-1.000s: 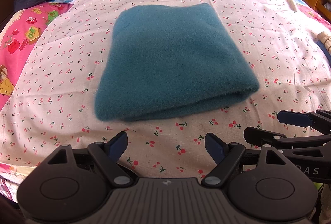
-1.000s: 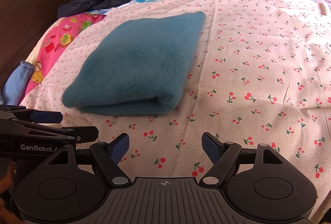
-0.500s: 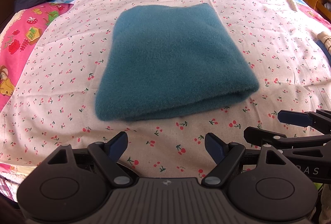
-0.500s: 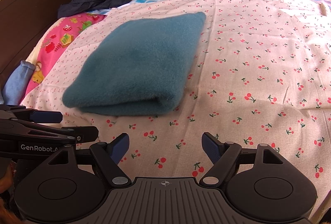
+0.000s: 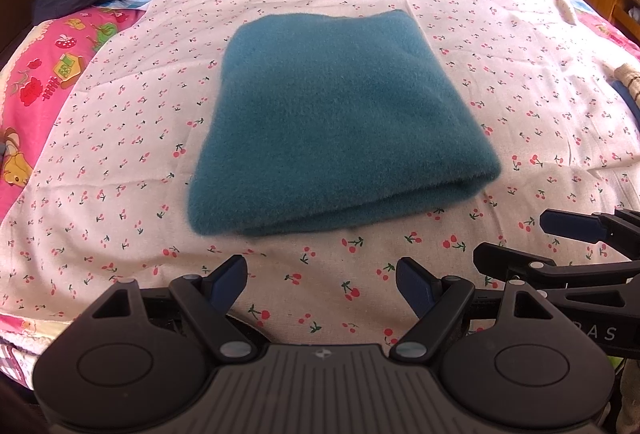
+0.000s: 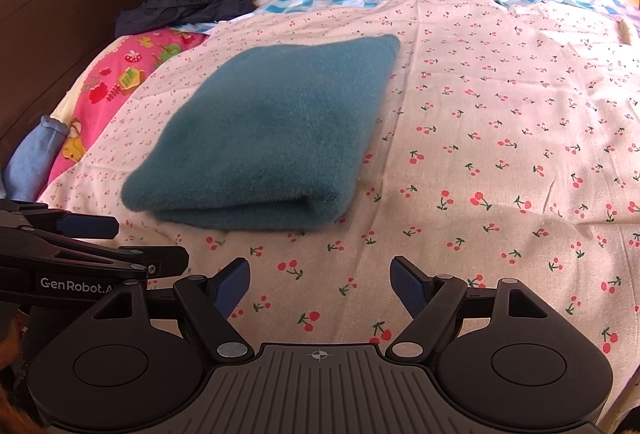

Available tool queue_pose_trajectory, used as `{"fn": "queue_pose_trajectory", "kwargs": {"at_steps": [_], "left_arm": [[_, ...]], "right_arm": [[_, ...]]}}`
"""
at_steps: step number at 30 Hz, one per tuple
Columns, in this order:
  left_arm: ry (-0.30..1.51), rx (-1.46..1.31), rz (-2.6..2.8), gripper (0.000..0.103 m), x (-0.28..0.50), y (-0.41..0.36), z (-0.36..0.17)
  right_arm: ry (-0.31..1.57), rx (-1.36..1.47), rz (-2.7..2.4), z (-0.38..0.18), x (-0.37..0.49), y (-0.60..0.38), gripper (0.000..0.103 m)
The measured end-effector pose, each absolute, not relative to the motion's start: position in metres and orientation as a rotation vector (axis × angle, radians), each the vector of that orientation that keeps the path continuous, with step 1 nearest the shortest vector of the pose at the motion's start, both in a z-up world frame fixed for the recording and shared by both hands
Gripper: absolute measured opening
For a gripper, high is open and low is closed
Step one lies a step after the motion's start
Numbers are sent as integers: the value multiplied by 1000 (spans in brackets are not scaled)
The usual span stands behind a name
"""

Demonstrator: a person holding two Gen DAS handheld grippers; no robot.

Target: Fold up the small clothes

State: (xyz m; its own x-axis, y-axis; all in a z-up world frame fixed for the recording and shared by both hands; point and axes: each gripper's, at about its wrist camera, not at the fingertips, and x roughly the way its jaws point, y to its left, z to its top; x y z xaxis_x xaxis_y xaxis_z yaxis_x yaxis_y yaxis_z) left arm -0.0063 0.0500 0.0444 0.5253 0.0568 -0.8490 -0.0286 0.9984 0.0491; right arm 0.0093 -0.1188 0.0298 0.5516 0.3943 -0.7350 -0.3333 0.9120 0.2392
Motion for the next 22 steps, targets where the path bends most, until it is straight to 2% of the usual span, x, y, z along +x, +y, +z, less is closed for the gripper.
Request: {"fn": "queue_pose_trajectory", "kwargs": {"at_steps": [6, 22], "left_arm": [[1001, 35, 49, 80, -9, 48, 48], [976, 36, 67, 80, -15, 47, 55]], "right_arm": [[870, 71, 432, 32, 7, -119, 79], [840, 66, 439, 37, 2, -119, 79]]}}
